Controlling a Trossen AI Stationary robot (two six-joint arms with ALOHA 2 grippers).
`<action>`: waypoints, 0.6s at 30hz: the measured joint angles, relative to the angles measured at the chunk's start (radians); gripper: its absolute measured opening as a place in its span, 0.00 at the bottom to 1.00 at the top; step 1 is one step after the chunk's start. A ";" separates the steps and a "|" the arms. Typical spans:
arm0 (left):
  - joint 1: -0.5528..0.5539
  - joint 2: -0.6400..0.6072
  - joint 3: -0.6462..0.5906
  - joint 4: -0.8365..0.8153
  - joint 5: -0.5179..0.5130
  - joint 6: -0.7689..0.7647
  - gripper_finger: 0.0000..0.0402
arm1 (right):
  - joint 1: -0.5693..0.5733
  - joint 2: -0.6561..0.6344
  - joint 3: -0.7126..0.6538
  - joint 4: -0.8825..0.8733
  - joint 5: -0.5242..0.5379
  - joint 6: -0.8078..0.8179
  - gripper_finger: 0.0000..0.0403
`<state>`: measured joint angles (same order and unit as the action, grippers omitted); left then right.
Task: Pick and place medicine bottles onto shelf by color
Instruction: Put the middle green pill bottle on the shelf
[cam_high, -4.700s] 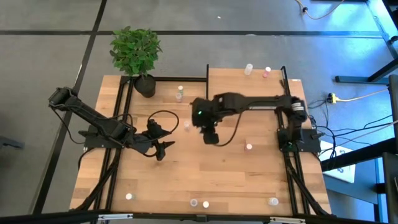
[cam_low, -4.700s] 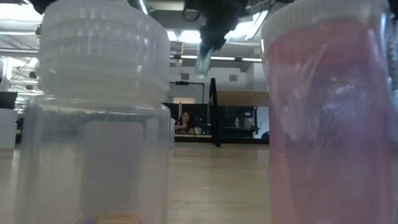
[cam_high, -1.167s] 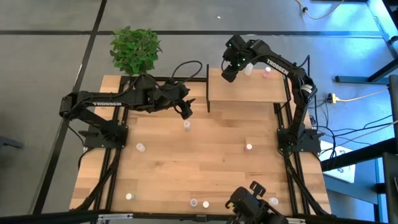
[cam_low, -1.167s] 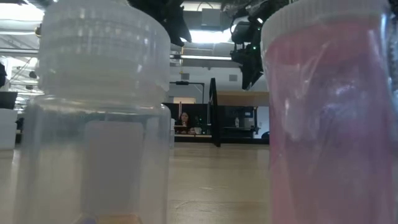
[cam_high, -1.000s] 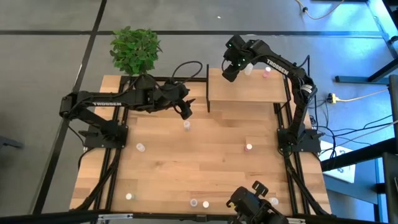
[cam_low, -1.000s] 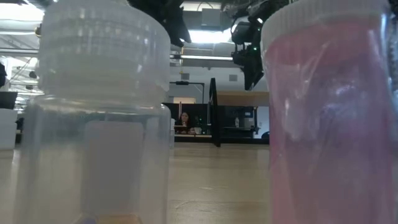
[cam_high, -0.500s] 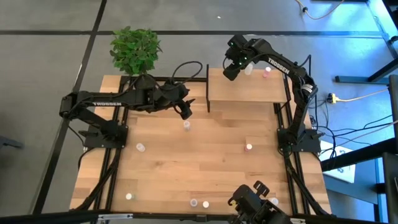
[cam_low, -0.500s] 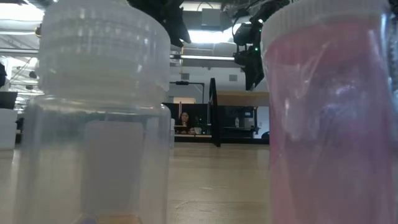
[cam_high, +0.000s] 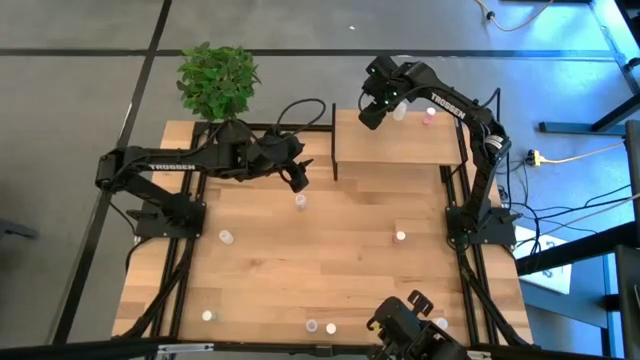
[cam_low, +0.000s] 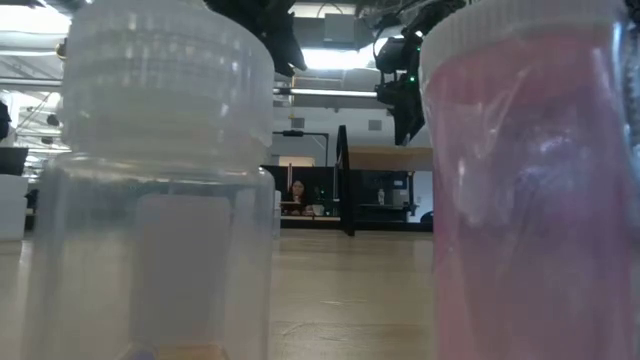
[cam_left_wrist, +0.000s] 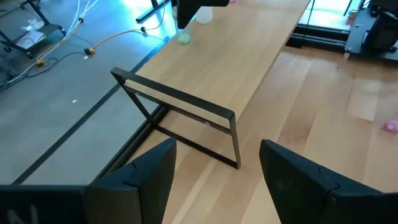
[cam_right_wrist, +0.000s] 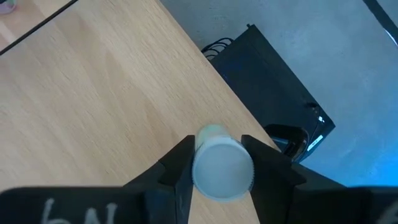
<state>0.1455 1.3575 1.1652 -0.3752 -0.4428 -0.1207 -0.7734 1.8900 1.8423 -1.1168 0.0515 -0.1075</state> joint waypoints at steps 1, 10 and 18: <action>0.000 0.000 0.000 0.000 0.000 0.000 0.56 | 0.000 0.000 0.000 0.000 0.000 -0.001 0.33; 0.000 0.000 0.000 0.000 0.000 0.000 0.56 | 0.000 0.000 0.000 0.000 -0.001 -0.002 0.40; 0.000 0.000 0.000 0.001 0.000 -0.001 0.56 | 0.000 0.000 0.000 0.002 0.000 -0.001 0.43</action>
<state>0.1455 1.3575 1.1651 -0.3745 -0.4427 -0.1219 -0.7734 1.8898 1.8423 -1.1153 0.0513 -0.1089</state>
